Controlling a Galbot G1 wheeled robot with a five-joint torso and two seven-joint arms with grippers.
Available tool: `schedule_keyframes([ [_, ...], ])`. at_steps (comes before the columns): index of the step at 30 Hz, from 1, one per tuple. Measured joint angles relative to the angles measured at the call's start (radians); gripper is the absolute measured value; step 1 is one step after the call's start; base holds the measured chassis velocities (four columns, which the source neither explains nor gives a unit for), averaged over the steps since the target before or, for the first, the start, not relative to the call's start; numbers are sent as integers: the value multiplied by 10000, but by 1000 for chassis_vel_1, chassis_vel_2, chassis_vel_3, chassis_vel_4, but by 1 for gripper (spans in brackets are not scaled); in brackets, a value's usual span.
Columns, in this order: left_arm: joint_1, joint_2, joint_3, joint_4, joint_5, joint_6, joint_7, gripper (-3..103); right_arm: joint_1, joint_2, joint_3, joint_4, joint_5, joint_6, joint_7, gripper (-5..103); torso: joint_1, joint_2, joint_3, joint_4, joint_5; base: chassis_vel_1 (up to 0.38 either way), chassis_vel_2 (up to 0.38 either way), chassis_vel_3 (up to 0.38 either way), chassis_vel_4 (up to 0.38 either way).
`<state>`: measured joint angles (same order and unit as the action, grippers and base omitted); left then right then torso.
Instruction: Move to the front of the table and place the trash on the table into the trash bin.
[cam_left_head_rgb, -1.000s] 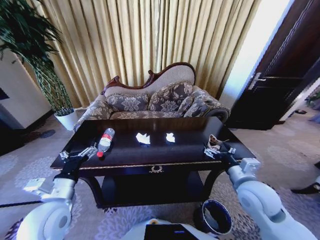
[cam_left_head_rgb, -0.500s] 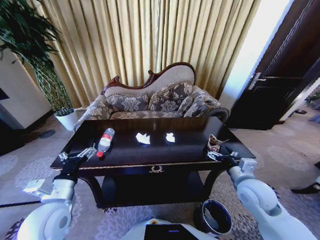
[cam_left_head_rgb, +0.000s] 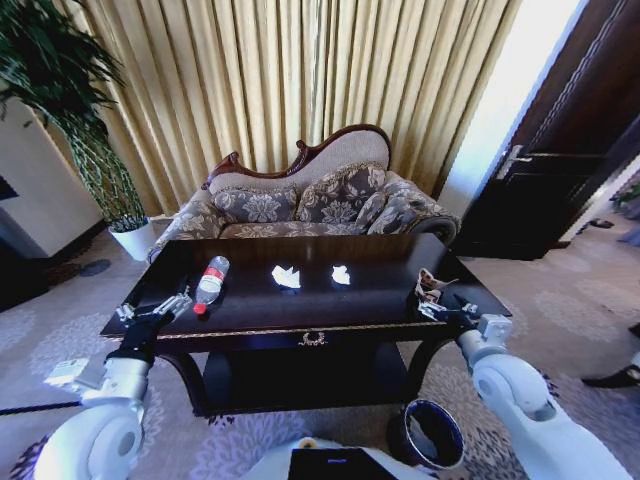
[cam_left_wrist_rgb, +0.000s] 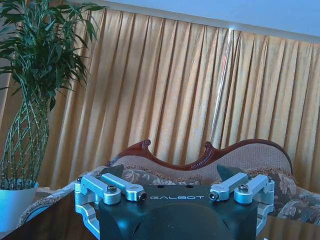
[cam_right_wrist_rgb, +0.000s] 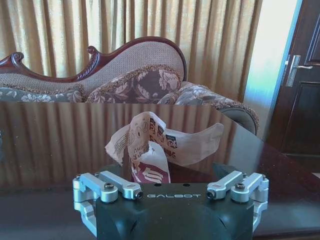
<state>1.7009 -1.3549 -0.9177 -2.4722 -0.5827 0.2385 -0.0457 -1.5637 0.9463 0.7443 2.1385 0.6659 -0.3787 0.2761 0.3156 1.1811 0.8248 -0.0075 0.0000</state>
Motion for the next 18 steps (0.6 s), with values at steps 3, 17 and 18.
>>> schedule_keyframes([
  [3,-4,0,-14,-6,0,-8,0,100,32,39,-44,-28,-99,6,-39,89,0,0,0,1,0,0,0,0,0],
  [17,-6,-14,22,-21,21,-62,0,100,-14,88,-63,-168,-335,327,-175,40,0,0,0,0,0,0,0,0,0],
  [18,-6,-14,22,-21,21,-62,0,100,-14,88,-63,-168,-335,327,-175,40,0,0,0,0,0,0,0,0,0],
])
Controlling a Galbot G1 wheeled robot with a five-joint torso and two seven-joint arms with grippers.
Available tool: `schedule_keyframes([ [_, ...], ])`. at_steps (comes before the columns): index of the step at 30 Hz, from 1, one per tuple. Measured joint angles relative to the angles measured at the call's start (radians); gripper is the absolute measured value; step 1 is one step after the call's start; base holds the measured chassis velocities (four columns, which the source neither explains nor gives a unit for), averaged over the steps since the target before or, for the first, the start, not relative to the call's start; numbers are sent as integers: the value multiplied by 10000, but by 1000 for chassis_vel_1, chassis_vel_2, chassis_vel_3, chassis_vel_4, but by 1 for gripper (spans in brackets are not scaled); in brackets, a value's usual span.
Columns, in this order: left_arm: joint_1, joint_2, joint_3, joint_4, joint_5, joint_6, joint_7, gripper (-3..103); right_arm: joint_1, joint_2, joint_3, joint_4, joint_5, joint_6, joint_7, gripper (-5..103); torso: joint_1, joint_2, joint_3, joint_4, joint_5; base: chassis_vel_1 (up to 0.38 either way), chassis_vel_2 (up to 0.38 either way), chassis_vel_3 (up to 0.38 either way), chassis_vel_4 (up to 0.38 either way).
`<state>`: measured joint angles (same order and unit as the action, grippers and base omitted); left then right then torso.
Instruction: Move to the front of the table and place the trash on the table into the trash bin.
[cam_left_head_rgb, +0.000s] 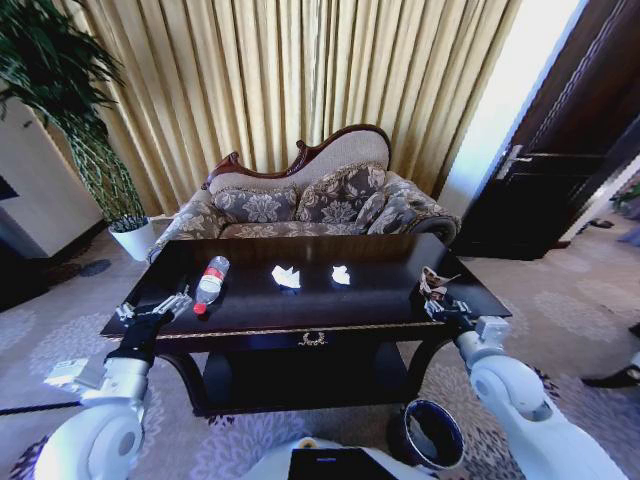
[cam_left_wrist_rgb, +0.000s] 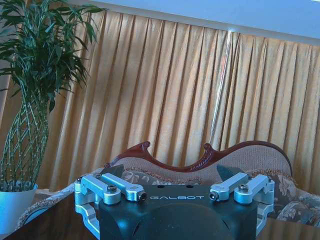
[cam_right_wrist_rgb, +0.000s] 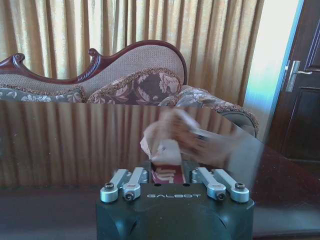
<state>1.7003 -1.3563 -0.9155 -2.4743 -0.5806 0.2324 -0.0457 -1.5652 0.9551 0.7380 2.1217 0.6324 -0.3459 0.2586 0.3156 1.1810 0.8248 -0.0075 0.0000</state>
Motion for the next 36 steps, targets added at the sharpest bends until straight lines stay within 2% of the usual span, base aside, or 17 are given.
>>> schedule_keyframes([
  [3,15,8,-17,0,3,-44,0,100,-20,0,8,-6,-44,74,-20,24,0,0,0,0,0,0,0,0,0],
  [6,19,23,-31,4,4,-71,1,100,-22,0,9,-12,-66,102,-33,18,0,0,0,1,0,0,0,0,0],
  [8,17,33,-35,19,5,-104,3,100,-37,0,11,-15,-99,138,-50,7,0,0,0,0,0,0,0,0,0],
  [11,16,31,-34,28,6,-119,5,100,-61,14,14,-13,-124,167,-53,1,0,0,0,0,0,0,0,0,0],
  [18,-9,33,-4,53,13,-145,14,100,-136,66,49,84,-224,403,-58,0,0,0,0,0,0,0,0,0,0],
  [25,-44,65,-4,68,6,-178,17,100,-120,263,137,504,-86,1021,-40,0,0,0,0,1,0,0,0,0,0],
  [28,-71,67,-5,94,-37,-273,18,100,-336,426,318,1190,-2,1392,-48,0,0,0,0,0,-1,0,0,0,0],
  [36,-142,73,-10,173,-48,-391,83,100,-982,778,714,2794,-75,1499,-72,0,0,1,-1,-1,-3,0,0,0,0],
])
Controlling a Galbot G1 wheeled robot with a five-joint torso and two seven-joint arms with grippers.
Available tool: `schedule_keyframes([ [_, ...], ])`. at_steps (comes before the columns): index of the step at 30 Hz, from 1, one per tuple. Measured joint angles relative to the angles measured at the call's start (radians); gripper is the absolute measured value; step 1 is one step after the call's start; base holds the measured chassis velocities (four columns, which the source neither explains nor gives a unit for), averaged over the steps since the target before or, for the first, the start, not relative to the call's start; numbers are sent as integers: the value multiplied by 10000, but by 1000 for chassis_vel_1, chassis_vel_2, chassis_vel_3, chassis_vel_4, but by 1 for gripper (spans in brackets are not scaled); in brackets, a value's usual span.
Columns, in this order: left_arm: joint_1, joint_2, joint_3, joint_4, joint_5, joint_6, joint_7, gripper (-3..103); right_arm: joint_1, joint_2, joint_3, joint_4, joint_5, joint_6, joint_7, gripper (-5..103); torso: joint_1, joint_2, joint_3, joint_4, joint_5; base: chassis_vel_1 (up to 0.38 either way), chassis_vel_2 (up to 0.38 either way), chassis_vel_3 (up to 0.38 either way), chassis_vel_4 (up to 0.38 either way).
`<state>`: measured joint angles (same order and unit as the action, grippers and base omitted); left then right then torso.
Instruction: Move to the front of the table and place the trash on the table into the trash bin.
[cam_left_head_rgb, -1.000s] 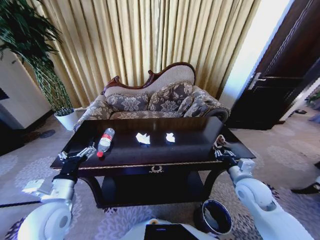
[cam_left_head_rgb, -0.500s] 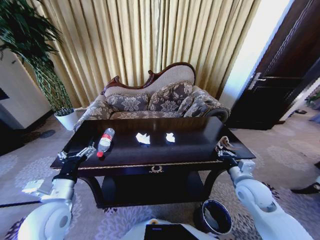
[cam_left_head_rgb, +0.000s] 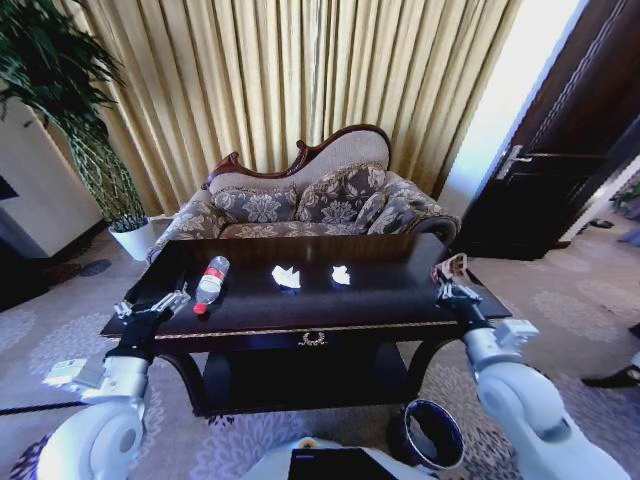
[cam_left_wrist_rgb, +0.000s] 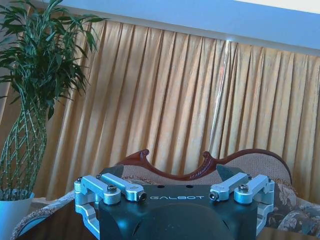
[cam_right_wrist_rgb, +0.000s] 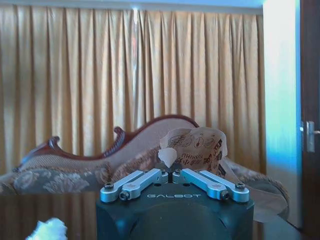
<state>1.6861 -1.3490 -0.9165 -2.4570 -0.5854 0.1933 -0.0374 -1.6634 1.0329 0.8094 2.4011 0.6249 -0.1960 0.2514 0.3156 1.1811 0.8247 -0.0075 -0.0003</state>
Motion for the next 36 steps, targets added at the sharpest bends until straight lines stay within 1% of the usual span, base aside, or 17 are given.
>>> schedule_keyframes([
  [6,-54,-18,38,11,5,3,7,100,-346,151,93,602,-137,-20,0,0,0,0,0,1,2,0,0,0,0],
  [16,-26,-17,17,0,49,29,30,100,-557,218,128,814,-427,-56,-13,0,1,-1,1,1,2,2,-5,-3,7],
  [17,27,-10,-51,-112,10,322,7,100,-587,210,156,840,-427,-61,-15,0,2,-1,1,2,3,96,-97,-68,92],
  [18,27,-10,-51,-112,10,322,7,100,-587,210,156,840,-427,-61,-15,0,2,-1,1,2,3,96,-97,-68,92],
  [19,51,3,-122,-279,-87,788,-126,100,-626,218,163,849,-435,-70,-15,0,2,-2,2,3,3,104,-145,-120,123],
  [21,39,38,-188,-398,-229,1205,-222,100,-665,238,163,850,-466,-79,-15,0,2,-1,1,2,2,129,-168,-132,170],
  [22,4,60,-200,-417,-268,1314,-251,100,-678,260,160,844,-495,-81,-15,0,1,-1,1,2,2,154,-179,-159,182],
  [24,-24,76,-205,-422,-282,1361,-257,100,-683,280,151,831,-521,-84,-15,0,1,0,1,1,3,163,-179,-159,172],
  [26,-82,120,-228,-424,-329,1545,-264,100,-703,338,117,807,-574,-87,-17,0,-1,0,0,-2,6,178,-181,-179,173],
  [29,-102,137,-247,-425,-361,1617,-275,100,-729,371,108,801,-611,-89,-30,0,-2,1,-1,0,3,175,-196,-172,193],
  [36,-109,124,-253,-428,-360,1601,-291,100,-739,409,48,759,-689,-92,-75,0,-2,1,0,1,2,178,-160,-158,164],
])
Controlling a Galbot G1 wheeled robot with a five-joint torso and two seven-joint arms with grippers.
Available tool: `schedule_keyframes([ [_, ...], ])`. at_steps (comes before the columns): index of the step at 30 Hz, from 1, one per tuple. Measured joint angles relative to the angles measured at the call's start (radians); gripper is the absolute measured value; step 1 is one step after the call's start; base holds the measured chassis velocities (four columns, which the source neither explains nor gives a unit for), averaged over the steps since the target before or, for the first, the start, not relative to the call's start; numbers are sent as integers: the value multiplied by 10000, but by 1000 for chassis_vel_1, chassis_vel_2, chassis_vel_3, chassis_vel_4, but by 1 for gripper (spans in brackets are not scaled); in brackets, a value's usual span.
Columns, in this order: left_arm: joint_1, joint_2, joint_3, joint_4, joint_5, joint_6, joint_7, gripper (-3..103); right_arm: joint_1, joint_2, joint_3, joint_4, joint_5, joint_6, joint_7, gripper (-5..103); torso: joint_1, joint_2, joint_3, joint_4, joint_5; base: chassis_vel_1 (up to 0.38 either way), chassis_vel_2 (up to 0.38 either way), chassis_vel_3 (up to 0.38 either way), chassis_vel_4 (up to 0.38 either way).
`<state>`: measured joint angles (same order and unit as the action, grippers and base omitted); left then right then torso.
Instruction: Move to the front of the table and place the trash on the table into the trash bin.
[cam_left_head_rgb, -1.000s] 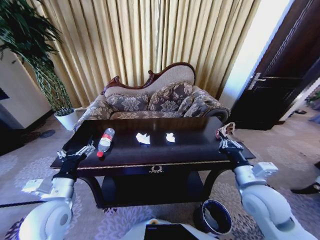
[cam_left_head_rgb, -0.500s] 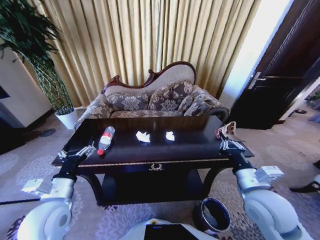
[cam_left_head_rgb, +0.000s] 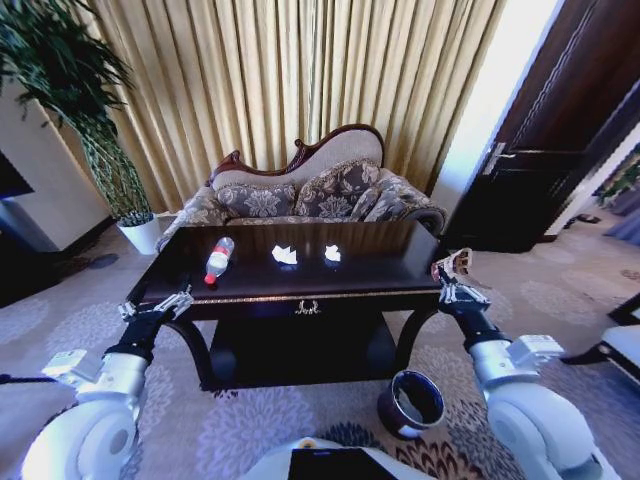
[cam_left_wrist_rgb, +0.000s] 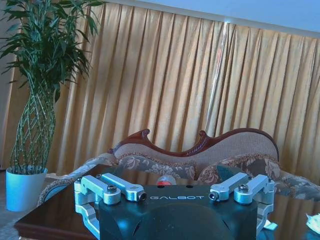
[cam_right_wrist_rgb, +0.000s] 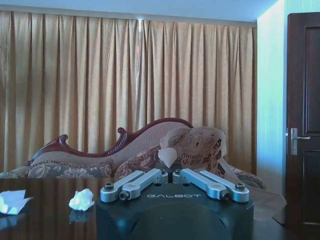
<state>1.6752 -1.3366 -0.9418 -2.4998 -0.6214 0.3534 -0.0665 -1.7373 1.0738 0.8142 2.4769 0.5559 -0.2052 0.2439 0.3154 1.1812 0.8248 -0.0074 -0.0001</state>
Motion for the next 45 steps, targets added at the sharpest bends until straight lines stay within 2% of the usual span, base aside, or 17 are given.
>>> schedule_keyframes([
  [8,-6,-27,19,1,26,-85,14,100,-71,216,-329,-287,-320,0,-315,0,-2,1,-1,1,-1,141,-122,-119,136],
  [10,-4,-28,41,27,32,-95,29,100,-158,380,-490,-645,-272,-63,-680,0,-3,3,-2,-1,-2,55,-73,-48,37],
  [14,-4,-32,62,40,34,-100,40,100,-167,624,-719,-1320,-141,-189,-931,0,-2,2,-2,-1,-1,10,-16,-12,6],
  [17,-5,0,63,29,35,-105,43,100,120,936,-929,-3248,-165,-186,-1221,0,8,-5,4,0,5,0,0,0,0],
  [18,-5,0,63,29,35,-105,43,100,120,936,-929,-3248,-165,-186,-1221,0,8,-5,4,0,5,0,0,0,0],
  [25,-65,-82,150,2,62,-121,50,100,1158,856,-1322,-6936,-10,-23,-1273,0,3,-2,0,0,0,0,0,0,0],
  [27,-57,-93,149,0,66,-124,51,100,1346,847,-1371,-7486,-79,17,-1275,0,2,-2,1,0,1,0,0,0,0],
  [30,-12,-96,88,-2,67,-152,54,100,2181,979,-1461,-9273,-627,274,-1358,0,2,-2,1,-2,1,0,0,0,0],
  [31,-12,-96,88,-2,67,-152,54,100,2181,979,-1461,-9273,-627,274,-1358,0,2,-2,1,-2,1,0,0,0,0],
  [35,58,-81,16,-5,69,-305,56,100,3359,1279,-1682,-11023,-971,516,-1381,0,3,-3,1,3,3,0,0,0,0],
  [39,98,-89,5,-5,73,-314,54,100,3805,1400,-1842,-11633,-1175,561,-1383,0,3,-3,1,1,1,0,0,0,0],
  [45,147,-140,28,-6,237,-315,24,100,4453,1551,-1963,-12869,-1932,997,-1362,0,3,-2,1,0,1,0,0,0,0],
])
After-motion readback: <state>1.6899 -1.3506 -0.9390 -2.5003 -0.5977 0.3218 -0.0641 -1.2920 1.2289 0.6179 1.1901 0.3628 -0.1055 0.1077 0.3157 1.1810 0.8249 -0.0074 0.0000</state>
